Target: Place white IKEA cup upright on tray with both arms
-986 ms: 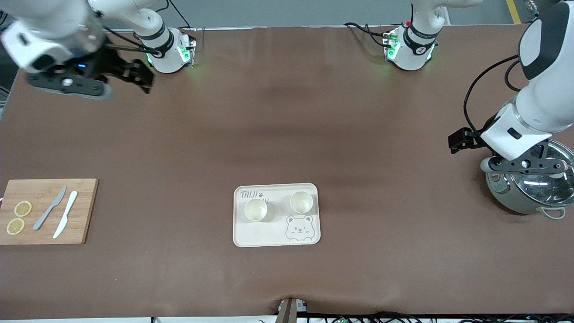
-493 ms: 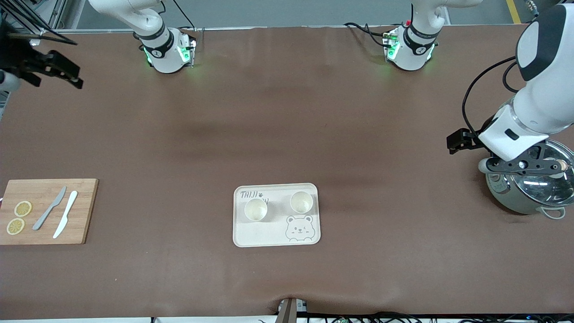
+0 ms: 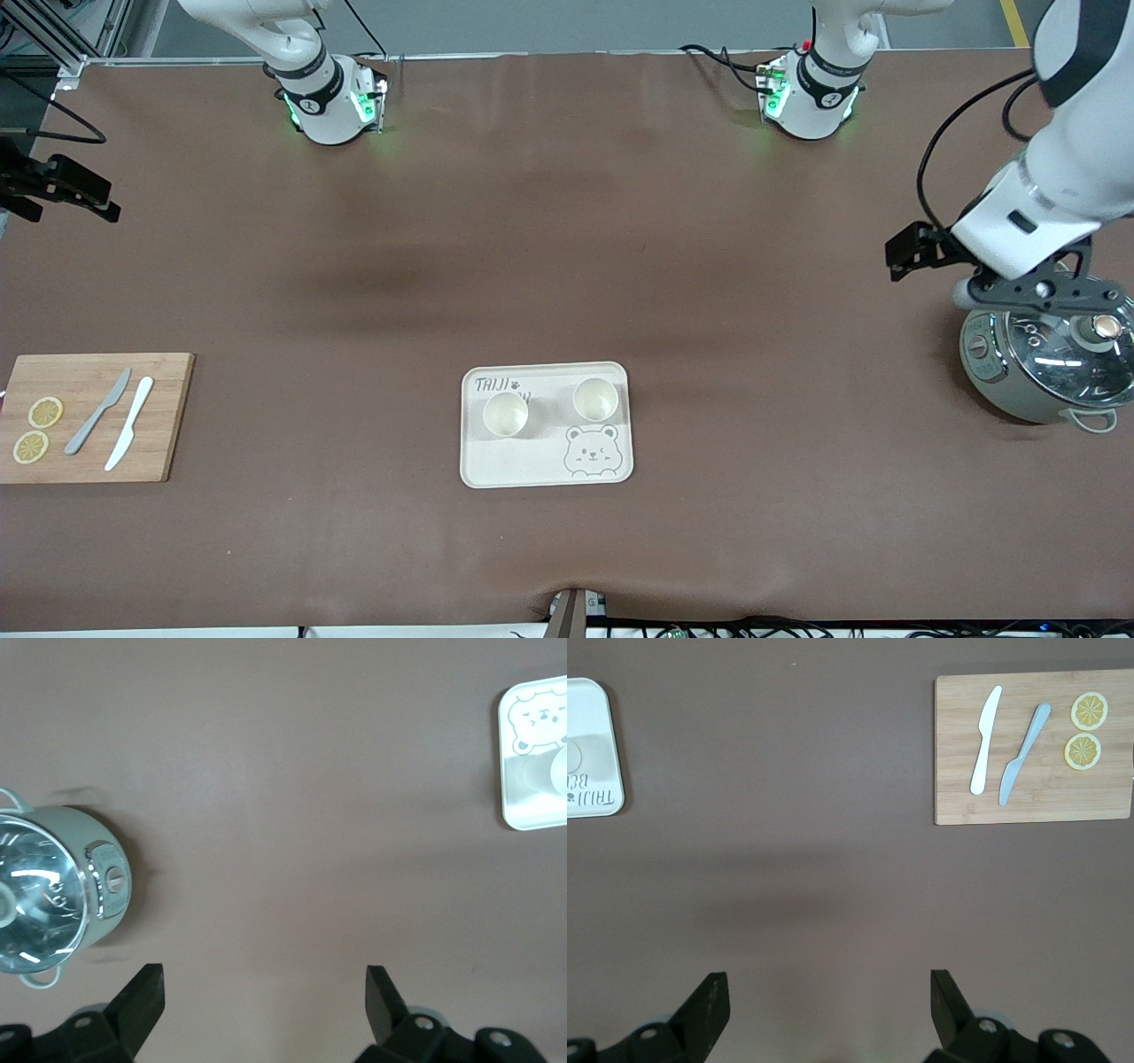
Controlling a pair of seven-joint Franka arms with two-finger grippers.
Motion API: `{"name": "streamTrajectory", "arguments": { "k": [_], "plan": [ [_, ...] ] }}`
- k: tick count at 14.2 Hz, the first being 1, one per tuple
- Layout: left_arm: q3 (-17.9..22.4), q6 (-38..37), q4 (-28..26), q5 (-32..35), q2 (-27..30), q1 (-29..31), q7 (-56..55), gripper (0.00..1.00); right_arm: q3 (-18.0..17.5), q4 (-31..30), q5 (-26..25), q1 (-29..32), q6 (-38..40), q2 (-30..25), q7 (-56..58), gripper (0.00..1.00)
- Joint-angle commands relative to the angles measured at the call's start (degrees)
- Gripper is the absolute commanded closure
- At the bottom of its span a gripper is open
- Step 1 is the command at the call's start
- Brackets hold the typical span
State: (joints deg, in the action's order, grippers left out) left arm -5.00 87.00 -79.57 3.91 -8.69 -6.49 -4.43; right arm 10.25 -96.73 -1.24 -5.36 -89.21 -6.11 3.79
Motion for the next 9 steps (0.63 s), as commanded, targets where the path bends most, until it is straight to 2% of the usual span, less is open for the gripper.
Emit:
{"name": "streamTrajectory", "arguments": {
  "k": [1,9],
  "plan": [
    [0.1,-0.6,-0.9,-0.9,1.8,1.8,2.1,0.0,-1.4,-1.7,-0.3,0.8,-0.6,-2.2,0.3,0.0],
    [0.3,-0.6,-0.3,-0.7,1.8,2.8,3.6,0.0,-1.5,-0.7,-0.3,0.6,-0.7,-2.1,0.5,0.0]
  ]
}}
